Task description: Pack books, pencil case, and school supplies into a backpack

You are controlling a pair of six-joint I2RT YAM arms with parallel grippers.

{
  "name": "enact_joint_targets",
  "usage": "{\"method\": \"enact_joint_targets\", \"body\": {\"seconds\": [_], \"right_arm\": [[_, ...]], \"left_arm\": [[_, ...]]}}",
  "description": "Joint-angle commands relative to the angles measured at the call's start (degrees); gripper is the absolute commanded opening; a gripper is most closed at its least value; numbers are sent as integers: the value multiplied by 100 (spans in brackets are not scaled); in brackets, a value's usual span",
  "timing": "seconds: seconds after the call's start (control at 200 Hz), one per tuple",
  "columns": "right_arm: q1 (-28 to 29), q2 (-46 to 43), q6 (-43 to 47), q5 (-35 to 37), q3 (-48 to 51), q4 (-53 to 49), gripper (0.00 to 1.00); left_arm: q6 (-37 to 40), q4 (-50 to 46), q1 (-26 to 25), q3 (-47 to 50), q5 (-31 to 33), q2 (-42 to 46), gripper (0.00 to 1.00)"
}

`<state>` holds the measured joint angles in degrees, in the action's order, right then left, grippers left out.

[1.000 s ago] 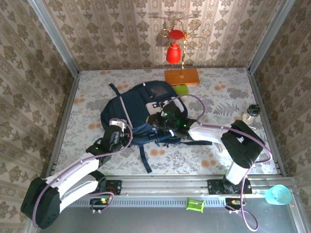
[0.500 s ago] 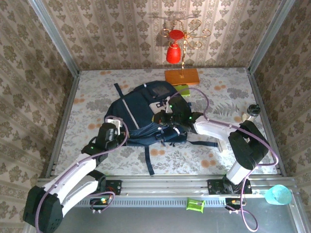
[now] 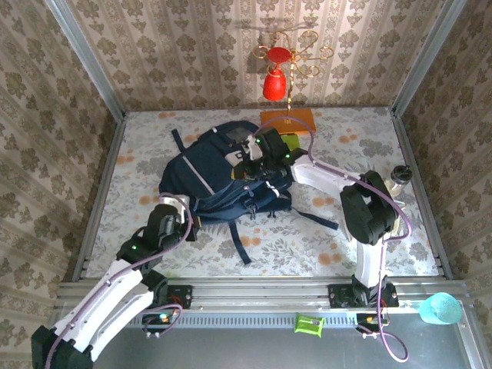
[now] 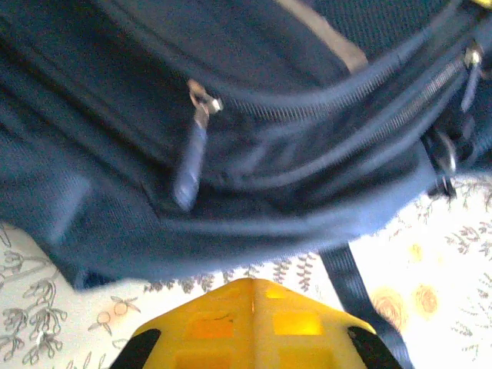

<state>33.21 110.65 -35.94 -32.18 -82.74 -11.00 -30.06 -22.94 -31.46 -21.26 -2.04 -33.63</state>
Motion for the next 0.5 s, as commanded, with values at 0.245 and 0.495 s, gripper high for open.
{"method": "enact_joint_targets", "body": {"seconds": [0.245,0.495], "right_arm": [[-111,124,736,-139,-408,-316,0],[-140,0,716,-157,-216,-213,0]], "left_arm": [[199,466,328,-11,386,-153,24],[960,1230,932,-581,-39,-1464,43]]}}
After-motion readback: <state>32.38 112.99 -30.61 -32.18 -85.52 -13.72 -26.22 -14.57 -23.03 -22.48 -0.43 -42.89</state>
